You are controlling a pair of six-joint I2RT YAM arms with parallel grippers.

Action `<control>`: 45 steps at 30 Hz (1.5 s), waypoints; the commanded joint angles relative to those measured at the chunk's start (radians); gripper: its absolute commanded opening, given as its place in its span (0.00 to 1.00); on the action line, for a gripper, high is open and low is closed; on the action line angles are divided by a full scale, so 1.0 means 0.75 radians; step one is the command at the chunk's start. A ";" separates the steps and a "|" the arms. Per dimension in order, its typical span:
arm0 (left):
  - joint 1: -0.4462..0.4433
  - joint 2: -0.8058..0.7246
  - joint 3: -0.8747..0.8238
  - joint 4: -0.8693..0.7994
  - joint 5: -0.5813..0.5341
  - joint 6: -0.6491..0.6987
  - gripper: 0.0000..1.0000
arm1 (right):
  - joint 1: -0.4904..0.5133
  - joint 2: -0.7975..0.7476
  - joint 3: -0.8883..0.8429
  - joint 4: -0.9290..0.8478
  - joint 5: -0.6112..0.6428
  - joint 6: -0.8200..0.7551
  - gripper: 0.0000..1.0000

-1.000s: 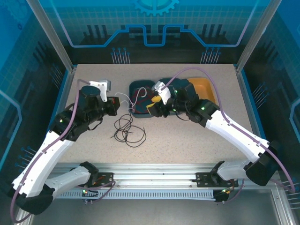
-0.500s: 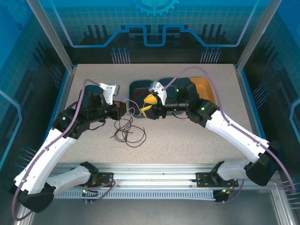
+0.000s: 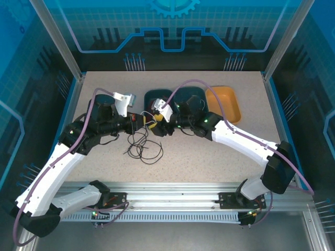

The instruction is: Untangle the cables

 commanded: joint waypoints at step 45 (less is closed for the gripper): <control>-0.005 -0.299 -0.273 0.098 -0.411 -0.205 0.99 | -0.636 0.181 0.493 -0.937 0.197 0.441 0.00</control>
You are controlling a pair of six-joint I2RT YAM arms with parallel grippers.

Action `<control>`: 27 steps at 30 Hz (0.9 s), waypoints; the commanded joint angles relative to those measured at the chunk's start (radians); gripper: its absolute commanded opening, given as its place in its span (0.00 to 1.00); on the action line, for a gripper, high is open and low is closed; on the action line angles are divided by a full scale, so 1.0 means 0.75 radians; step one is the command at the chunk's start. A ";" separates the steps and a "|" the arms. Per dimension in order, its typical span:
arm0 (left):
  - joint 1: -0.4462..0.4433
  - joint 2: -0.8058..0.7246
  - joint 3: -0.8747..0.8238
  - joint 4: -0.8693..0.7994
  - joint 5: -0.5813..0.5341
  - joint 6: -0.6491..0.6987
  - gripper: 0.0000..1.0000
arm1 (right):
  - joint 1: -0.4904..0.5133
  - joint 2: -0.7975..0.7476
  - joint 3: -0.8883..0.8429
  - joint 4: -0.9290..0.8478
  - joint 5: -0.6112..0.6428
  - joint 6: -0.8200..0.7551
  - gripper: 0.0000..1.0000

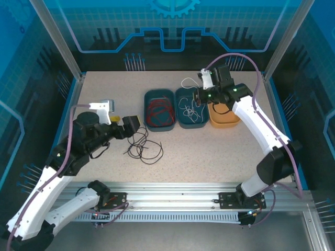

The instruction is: Untangle the cables

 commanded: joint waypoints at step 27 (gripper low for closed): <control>-0.002 0.144 -0.135 -0.027 0.052 -0.137 0.99 | -0.084 0.926 0.759 -0.457 -0.105 -0.026 0.16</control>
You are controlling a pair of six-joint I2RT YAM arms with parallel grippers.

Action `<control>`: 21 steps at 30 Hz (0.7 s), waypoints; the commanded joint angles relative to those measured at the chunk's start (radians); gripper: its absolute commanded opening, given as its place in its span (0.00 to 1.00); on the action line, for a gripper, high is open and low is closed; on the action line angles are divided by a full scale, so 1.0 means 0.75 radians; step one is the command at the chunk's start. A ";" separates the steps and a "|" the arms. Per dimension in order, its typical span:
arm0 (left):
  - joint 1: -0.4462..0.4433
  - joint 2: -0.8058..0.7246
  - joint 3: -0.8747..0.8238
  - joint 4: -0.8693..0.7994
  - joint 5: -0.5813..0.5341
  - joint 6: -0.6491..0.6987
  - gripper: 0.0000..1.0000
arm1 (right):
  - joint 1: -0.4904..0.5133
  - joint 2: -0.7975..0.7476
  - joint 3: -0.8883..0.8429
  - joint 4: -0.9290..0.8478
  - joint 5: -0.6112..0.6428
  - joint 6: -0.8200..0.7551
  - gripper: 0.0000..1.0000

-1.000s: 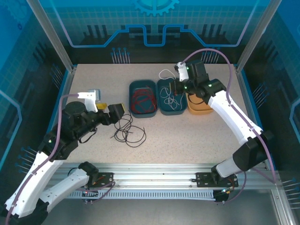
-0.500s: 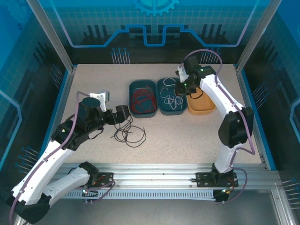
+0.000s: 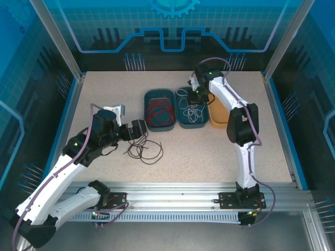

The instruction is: Untangle the cables

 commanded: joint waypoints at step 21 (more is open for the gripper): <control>0.000 0.008 -0.050 0.009 0.009 -0.044 0.99 | -0.007 -0.201 -0.170 0.036 0.071 0.035 0.43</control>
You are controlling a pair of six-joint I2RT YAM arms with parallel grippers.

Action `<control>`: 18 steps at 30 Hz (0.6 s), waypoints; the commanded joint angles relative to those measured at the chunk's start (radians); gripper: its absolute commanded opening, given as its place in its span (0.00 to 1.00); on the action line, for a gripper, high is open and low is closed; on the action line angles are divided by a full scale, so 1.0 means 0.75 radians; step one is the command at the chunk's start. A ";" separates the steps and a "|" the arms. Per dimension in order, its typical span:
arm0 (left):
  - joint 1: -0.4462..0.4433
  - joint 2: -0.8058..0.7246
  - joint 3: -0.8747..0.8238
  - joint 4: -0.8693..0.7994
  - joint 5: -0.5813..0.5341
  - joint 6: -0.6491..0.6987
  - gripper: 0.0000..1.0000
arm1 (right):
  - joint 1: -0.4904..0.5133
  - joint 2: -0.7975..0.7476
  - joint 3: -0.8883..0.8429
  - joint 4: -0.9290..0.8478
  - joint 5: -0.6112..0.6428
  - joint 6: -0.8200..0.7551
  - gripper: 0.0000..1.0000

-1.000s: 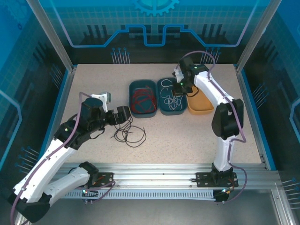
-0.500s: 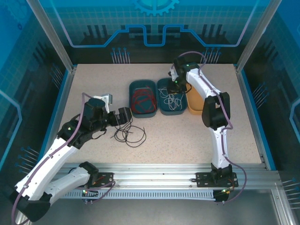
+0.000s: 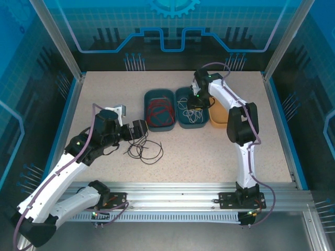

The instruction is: Untangle the cables

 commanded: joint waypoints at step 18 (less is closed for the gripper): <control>0.230 -0.071 -0.290 -0.004 -0.023 -0.331 0.99 | 0.359 -0.706 -0.600 0.352 0.249 0.037 0.49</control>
